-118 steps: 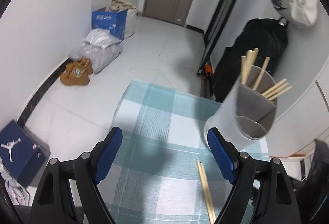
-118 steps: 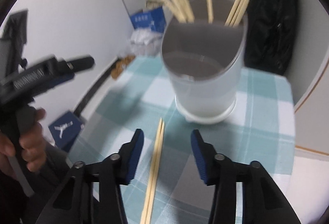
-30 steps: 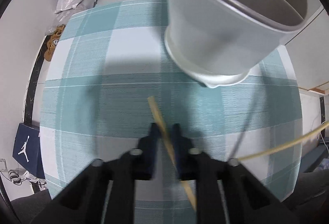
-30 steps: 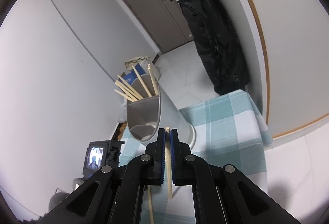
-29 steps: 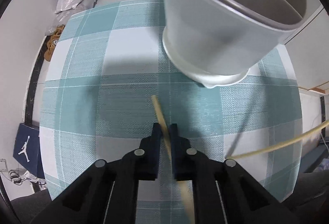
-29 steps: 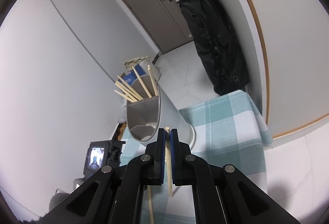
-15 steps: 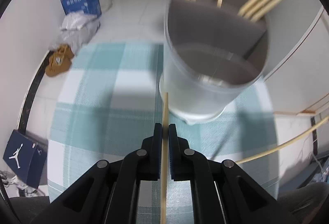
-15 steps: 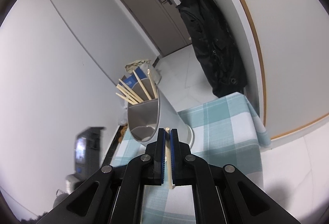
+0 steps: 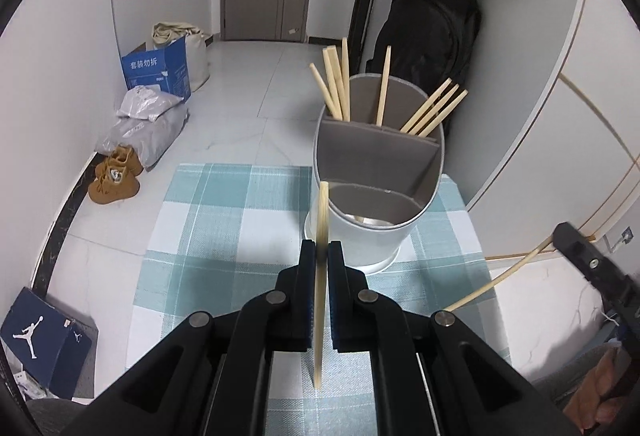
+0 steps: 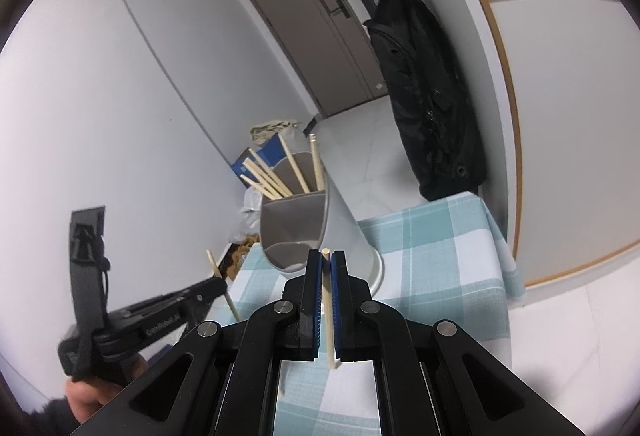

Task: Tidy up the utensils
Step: 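Lift both held chopsticks and carry them over the holder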

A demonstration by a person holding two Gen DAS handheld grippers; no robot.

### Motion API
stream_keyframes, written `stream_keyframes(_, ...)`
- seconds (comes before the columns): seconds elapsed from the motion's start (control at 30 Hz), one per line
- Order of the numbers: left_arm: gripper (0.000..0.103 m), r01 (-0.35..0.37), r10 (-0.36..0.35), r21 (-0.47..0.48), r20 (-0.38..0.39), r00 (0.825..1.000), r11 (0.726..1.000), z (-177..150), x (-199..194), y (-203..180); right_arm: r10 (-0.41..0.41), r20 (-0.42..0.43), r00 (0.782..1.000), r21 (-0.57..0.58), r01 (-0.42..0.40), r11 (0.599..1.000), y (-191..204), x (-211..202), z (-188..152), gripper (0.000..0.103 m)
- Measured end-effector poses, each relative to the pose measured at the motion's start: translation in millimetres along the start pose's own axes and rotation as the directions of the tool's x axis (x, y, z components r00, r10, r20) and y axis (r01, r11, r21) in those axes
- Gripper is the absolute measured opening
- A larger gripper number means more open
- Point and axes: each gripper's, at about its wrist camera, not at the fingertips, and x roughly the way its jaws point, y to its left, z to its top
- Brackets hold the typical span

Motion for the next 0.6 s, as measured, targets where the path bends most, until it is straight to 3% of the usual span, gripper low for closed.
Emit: stream_keyframes(0.6, 0.001, 0.053, -0.056, 0.051, 0.070, 0.996, 0.997, 19, -37, -6, 0.008, 0.051, 0.999, -0.050, -0.005, 0.999, 29, -6, 7, 0.004)
